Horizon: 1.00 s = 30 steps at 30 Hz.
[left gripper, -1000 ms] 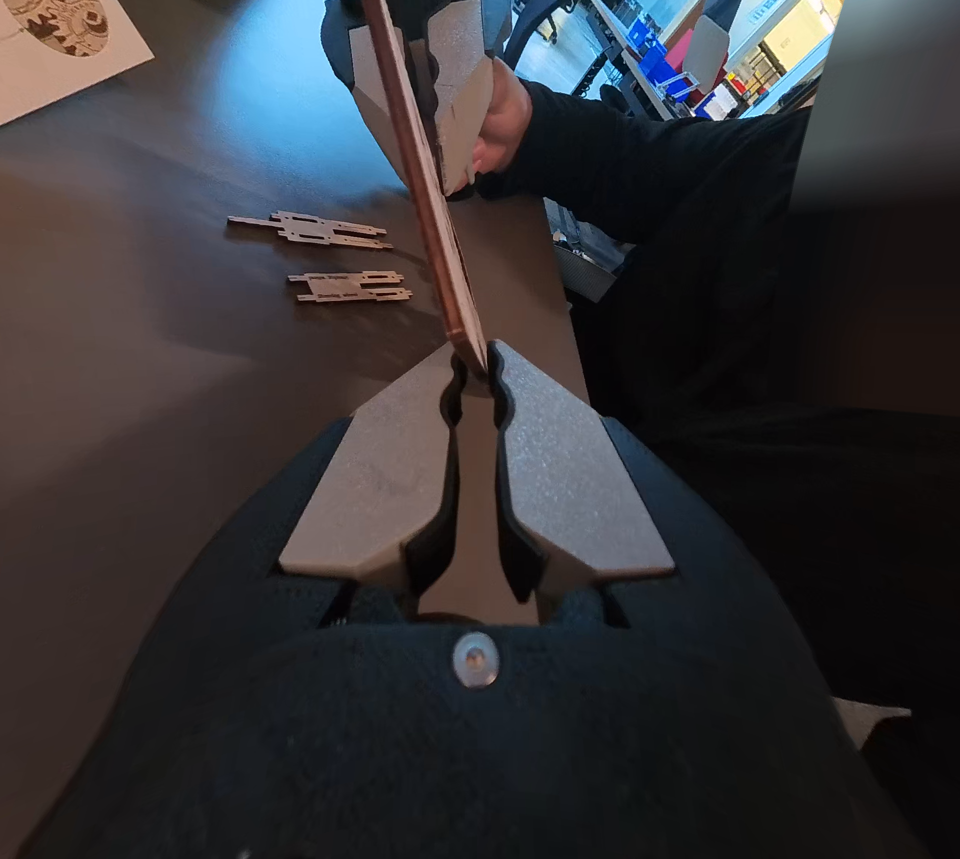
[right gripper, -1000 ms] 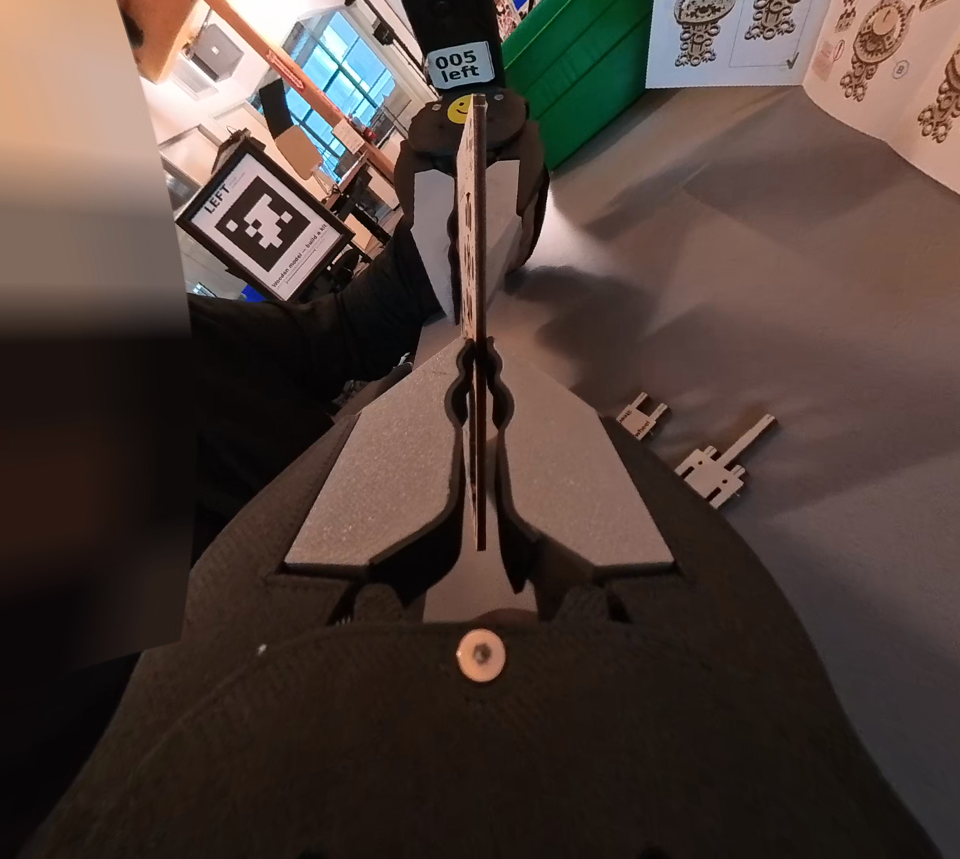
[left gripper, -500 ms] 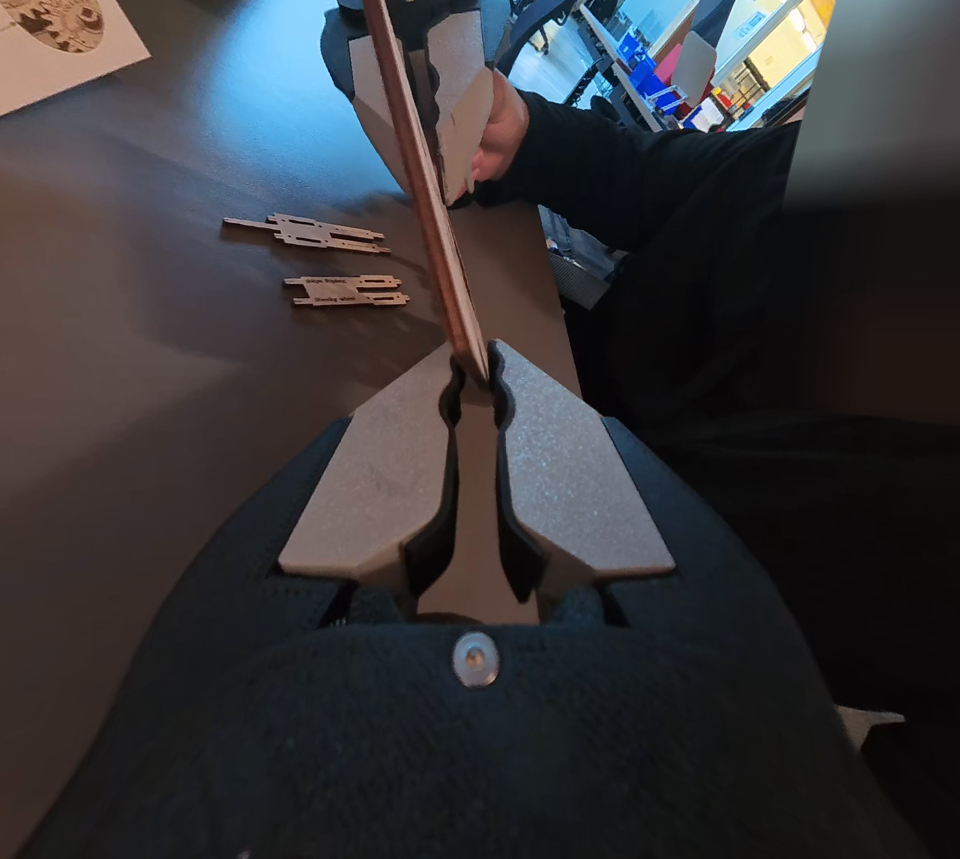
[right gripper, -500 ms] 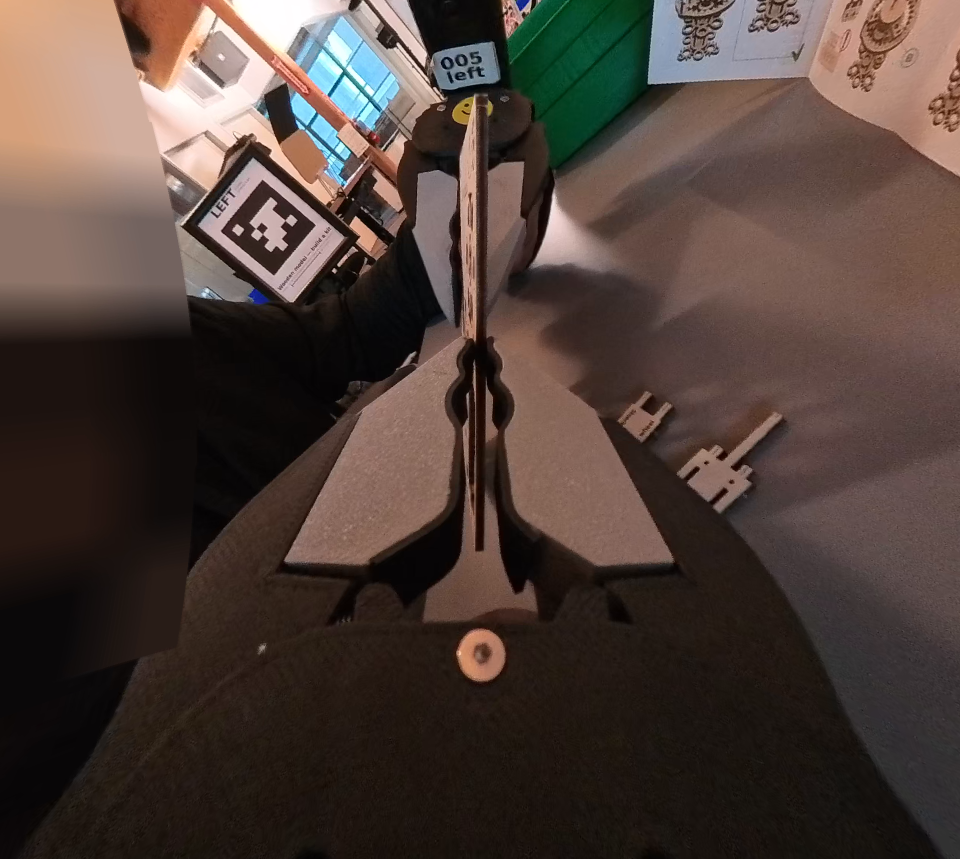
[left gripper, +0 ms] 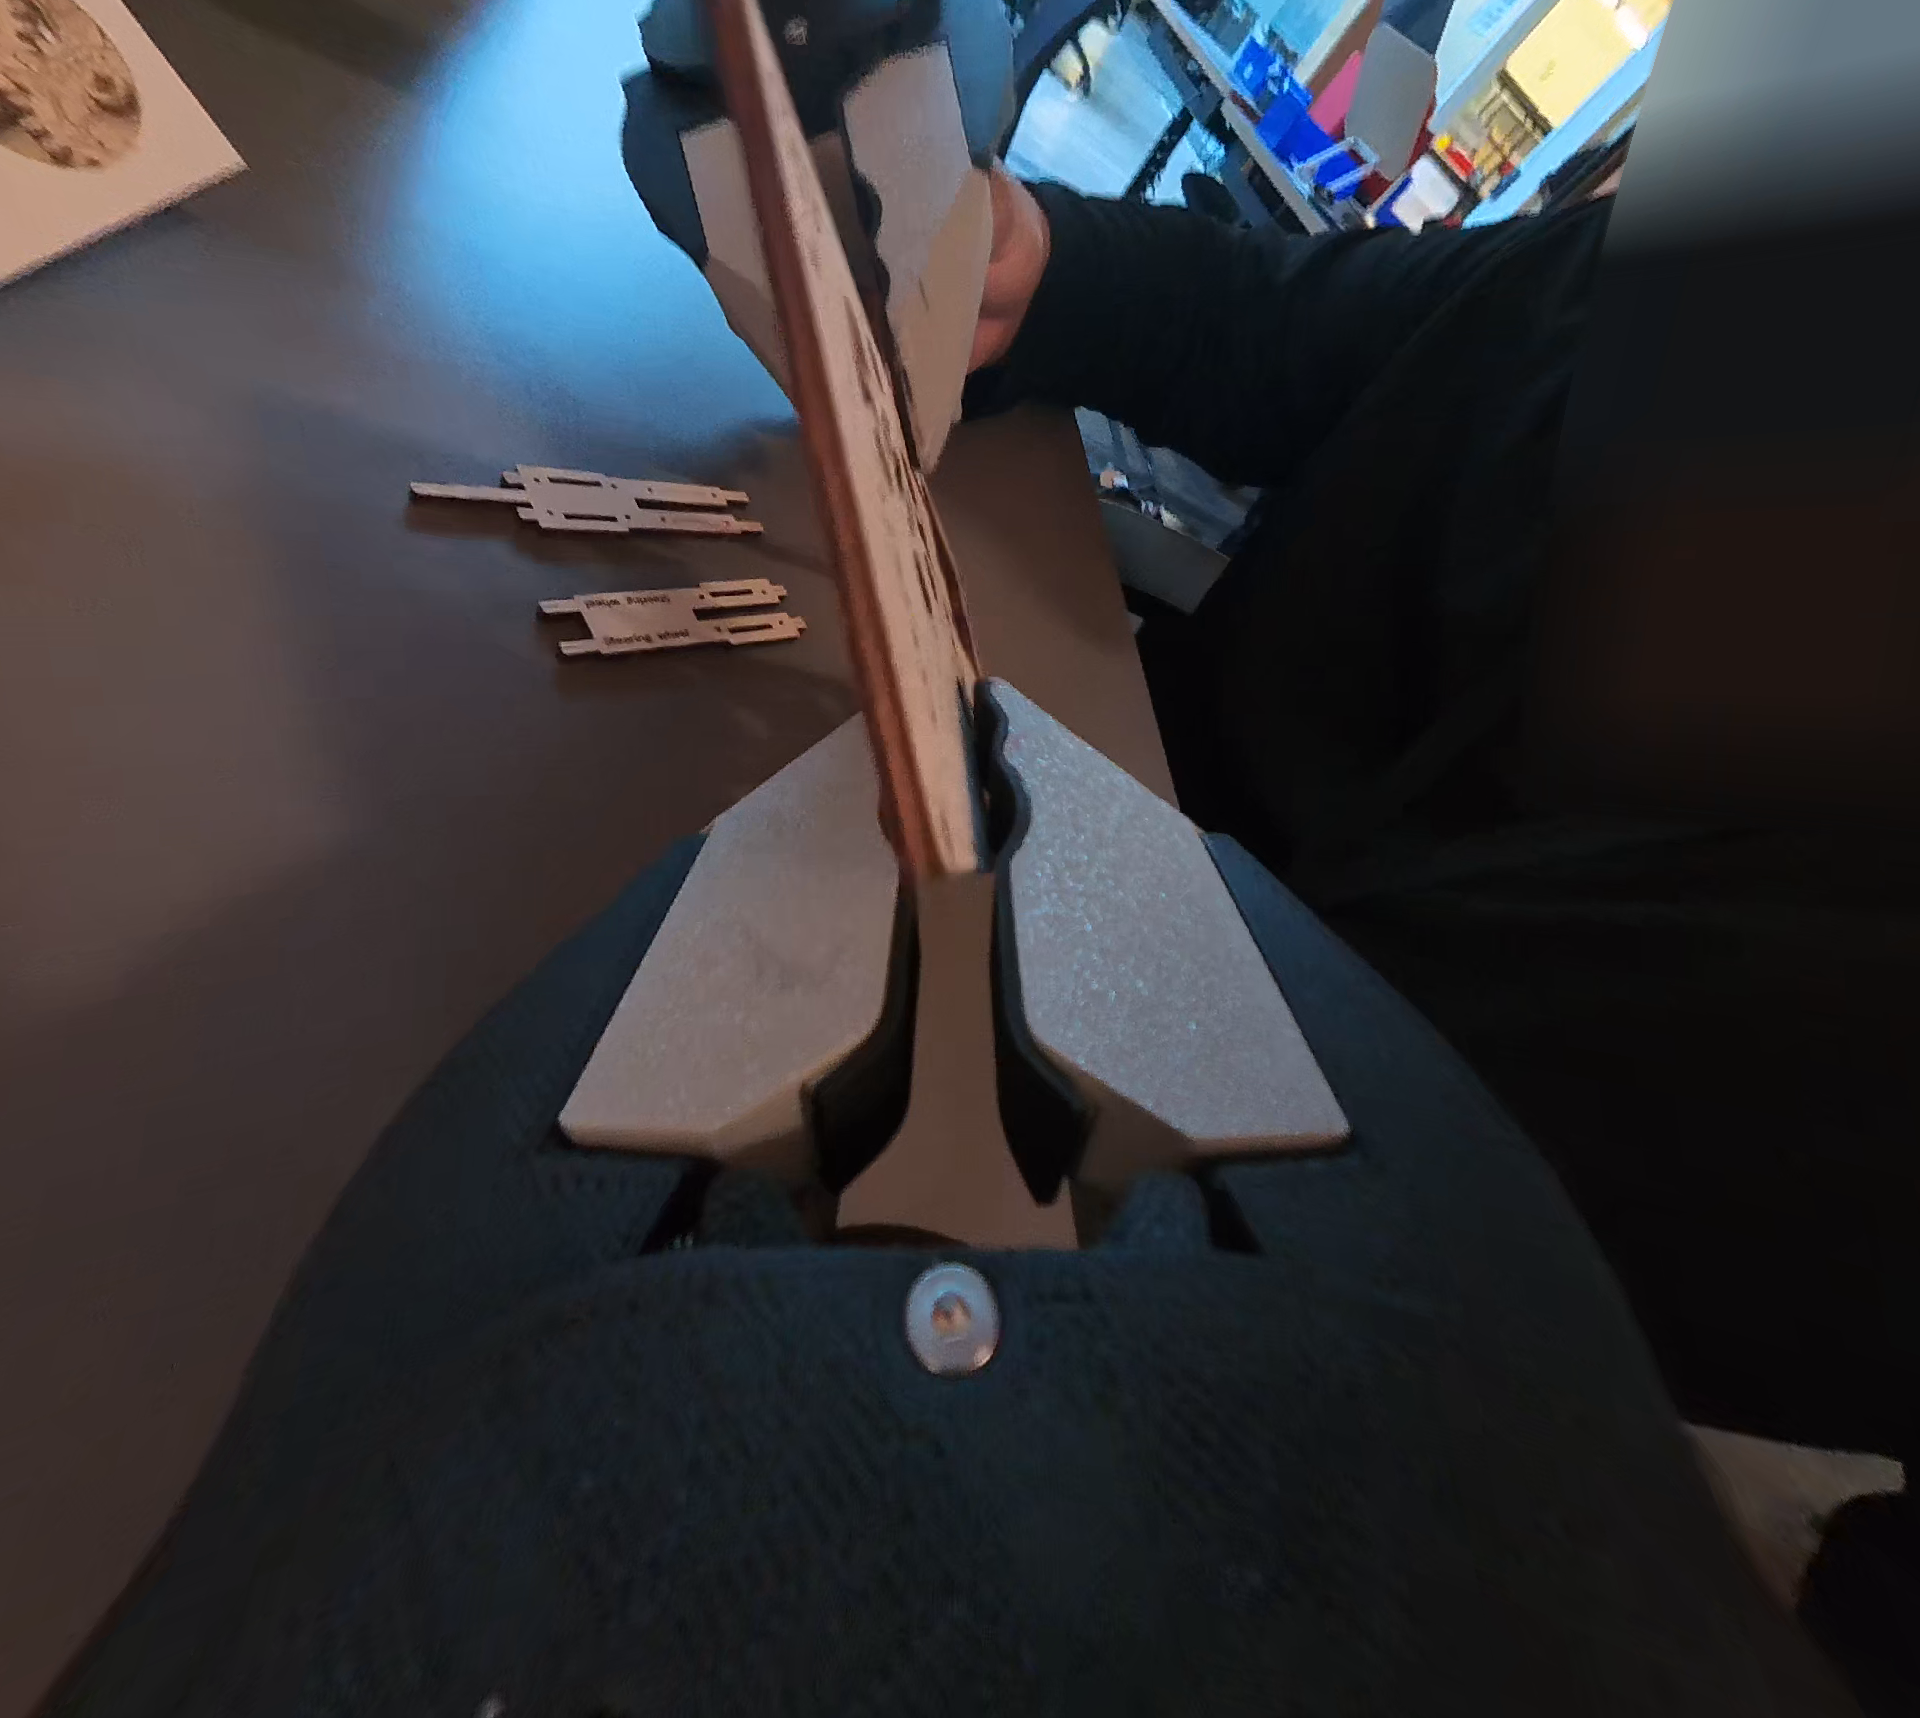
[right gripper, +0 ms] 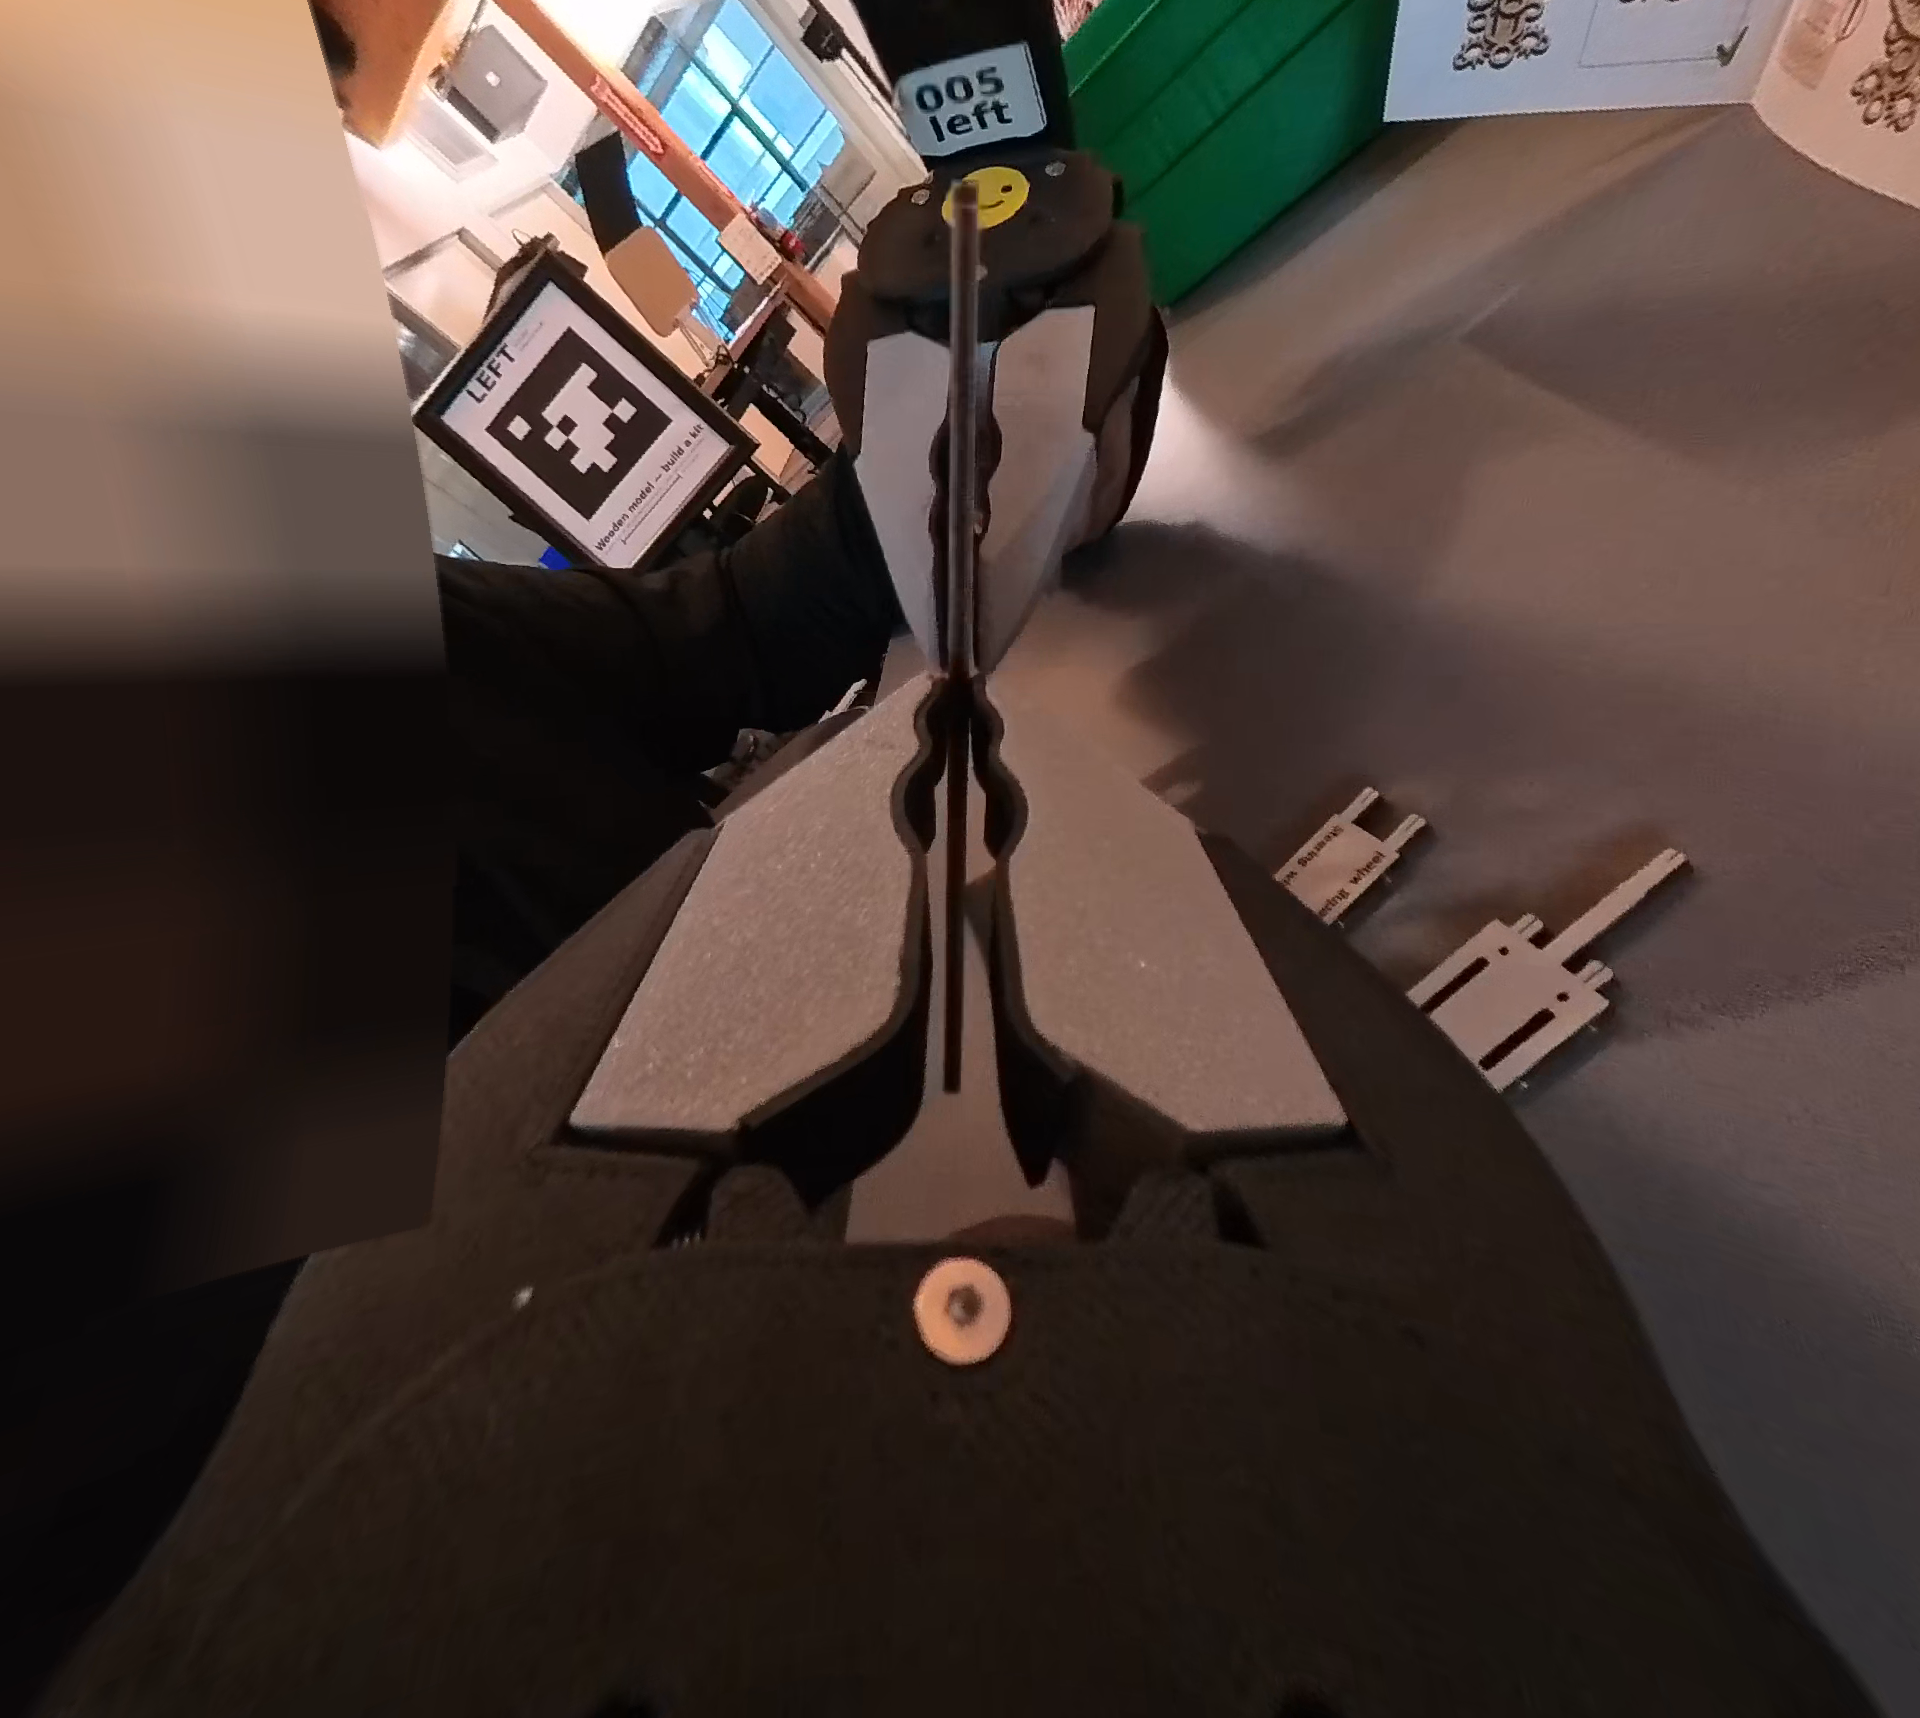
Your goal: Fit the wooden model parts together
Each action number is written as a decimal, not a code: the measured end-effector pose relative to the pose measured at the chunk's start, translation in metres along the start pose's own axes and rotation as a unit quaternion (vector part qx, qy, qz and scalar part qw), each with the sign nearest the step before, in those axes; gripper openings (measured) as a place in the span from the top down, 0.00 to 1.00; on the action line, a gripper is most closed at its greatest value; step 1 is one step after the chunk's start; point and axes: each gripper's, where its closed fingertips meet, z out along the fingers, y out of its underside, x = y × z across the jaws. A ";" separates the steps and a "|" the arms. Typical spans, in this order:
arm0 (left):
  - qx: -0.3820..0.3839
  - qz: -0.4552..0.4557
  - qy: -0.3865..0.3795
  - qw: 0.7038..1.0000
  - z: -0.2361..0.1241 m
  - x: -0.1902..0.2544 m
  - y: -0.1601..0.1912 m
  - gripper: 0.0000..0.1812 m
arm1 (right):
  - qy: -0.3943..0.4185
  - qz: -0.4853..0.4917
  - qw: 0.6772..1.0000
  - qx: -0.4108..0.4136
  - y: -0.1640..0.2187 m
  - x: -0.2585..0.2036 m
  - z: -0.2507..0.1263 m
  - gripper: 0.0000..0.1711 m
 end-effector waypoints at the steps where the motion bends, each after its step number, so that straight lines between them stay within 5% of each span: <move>1: 0.006 0.000 -0.001 1.000 -0.001 0.000 -0.002 0.98 | -0.002 0.000 1.000 -0.002 0.001 0.000 0.001 1.00; 14: 0.018 -0.011 -0.006 1.000 -0.005 -0.003 -0.006 0.99 | 0.008 -0.019 1.000 -0.023 0.008 0.000 0.006 0.99; 20: 0.016 -0.013 -0.002 1.000 -0.004 0.000 -0.006 0.99 | 0.015 -0.047 0.999 -0.008 0.000 -0.004 0.005 0.90; 24: 0.009 -0.011 -0.001 1.000 0.000 0.002 -0.005 0.99 | 0.032 -0.082 0.996 0.002 -0.006 -0.006 0.007 0.99; 30: 0.025 -0.002 -0.006 1.000 -0.002 0.003 -0.012 0.99 | 0.042 -0.092 0.995 -0.002 -0.005 -0.007 0.008 1.00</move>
